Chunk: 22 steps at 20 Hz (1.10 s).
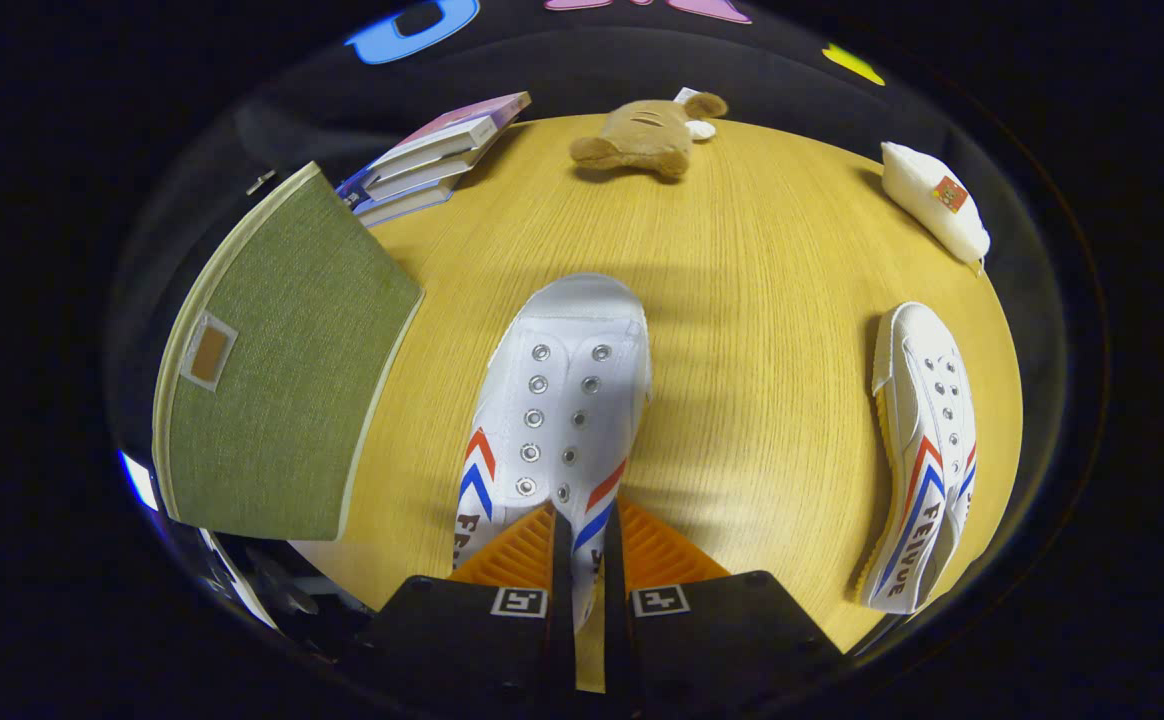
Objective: Open the storage box then place both shoes into the box .Put the left shoe in first, then the right shoe, with the right side of both shoes facing outward in a uniform manner.
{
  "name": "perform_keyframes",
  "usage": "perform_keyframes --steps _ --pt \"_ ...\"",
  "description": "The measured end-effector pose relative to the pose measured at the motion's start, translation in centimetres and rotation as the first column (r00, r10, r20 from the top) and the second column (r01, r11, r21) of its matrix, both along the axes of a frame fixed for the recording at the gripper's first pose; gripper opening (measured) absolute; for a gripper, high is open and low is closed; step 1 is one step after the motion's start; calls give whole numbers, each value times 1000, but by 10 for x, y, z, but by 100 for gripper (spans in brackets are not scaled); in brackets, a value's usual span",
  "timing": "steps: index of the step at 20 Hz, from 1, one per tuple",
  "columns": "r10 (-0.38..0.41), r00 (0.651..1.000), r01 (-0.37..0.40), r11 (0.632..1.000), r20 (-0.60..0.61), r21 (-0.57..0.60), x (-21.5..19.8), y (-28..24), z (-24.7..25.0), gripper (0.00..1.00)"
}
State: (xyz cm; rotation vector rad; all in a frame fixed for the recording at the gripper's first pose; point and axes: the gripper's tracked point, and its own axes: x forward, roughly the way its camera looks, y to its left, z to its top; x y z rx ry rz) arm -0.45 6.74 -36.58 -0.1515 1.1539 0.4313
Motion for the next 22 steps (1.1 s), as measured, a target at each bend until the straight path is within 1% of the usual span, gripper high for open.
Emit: perform_keyframes --steps 2,4,9,12,16,19,22 --pt "-40 999 41 999 -16 19 1 0 0 8" --pt "-76 997 77 996 -33 36 1 -1 1 6" --pt "-180 983 183 980 -41 84 -5 10 25 5" --pt "-241 970 243 962 -33 120 -5 10 51 5" --pt "-293 956 287 947 22 145 -2 7 98 5" --pt "-312 949 298 937 49 183 -7 17 137 5" --pt "-315 946 290 928 74 233 -15 39 178 5"
